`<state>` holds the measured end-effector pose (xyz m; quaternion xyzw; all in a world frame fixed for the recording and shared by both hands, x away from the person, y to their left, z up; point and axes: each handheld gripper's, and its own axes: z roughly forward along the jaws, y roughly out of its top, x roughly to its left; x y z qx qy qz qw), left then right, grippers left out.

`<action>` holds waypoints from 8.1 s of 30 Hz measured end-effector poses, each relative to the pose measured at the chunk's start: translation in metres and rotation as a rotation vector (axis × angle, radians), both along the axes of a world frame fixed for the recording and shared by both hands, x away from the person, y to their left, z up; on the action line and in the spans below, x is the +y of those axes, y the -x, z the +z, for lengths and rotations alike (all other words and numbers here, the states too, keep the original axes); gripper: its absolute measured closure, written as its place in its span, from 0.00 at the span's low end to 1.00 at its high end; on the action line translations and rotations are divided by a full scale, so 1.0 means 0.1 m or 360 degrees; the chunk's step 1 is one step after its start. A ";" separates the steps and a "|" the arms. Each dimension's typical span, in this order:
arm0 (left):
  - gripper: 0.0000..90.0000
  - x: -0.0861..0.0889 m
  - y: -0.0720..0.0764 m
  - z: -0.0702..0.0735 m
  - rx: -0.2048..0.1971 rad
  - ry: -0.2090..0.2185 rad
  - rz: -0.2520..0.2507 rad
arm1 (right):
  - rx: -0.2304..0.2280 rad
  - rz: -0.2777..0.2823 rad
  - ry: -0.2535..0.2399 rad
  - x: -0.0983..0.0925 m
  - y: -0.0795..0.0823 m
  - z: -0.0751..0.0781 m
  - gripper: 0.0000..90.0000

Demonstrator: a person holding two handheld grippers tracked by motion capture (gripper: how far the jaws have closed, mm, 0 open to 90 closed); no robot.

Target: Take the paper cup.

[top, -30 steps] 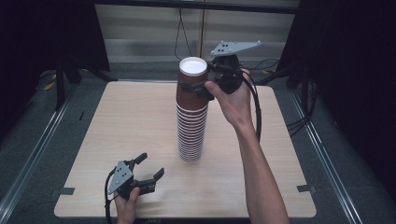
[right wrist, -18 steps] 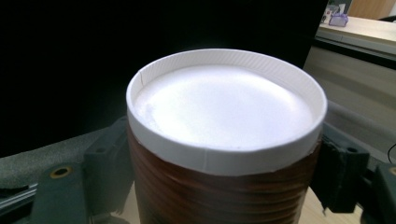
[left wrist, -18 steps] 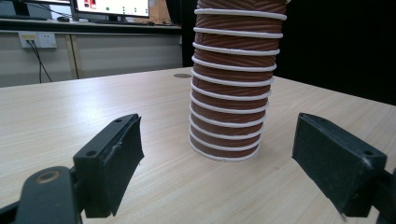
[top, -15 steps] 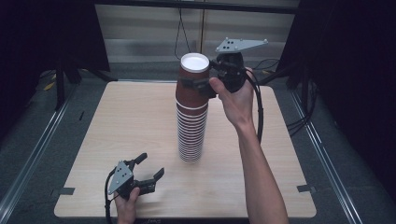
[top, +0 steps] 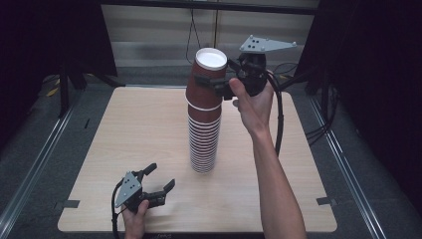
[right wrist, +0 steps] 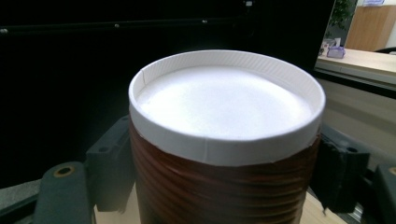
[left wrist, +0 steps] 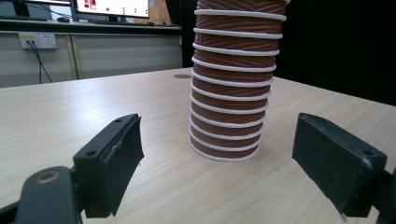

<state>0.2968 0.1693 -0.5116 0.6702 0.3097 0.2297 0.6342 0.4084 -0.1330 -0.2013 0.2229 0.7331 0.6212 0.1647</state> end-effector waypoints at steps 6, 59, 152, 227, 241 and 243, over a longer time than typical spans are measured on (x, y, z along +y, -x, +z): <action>0.18 0.01 0.00 0.00 -0.0008 -0.0008 0.0004 | -0.0011 0.0000 -0.0053 -0.01 -0.01 0.02 0.23; 0.18 0.00 0.00 0.00 -0.0015 -0.0019 0.0004 | -0.0152 -0.0128 -0.0296 -0.52 0.16 0.26 0.24; 0.17 -0.46 -0.10 0.30 0.0048 -0.0104 -0.0458 | 0.0253 -0.0090 -0.0007 -0.72 0.77 -1.65 0.24; 0.12 -0.83 -0.13 0.33 0.0113 -0.0084 -0.0722 | 0.0313 0.0257 -0.0051 -0.02 0.88 -2.24 0.24; 0.15 -0.78 -0.14 0.37 0.0160 -0.0152 -0.0745 | 0.0344 0.0247 -0.0037 0.01 0.86 -2.26 0.15; 0.16 -0.77 -0.14 0.37 0.0148 -0.0144 -0.0737 | 0.0344 0.0262 -0.0032 0.01 0.86 -2.26 0.15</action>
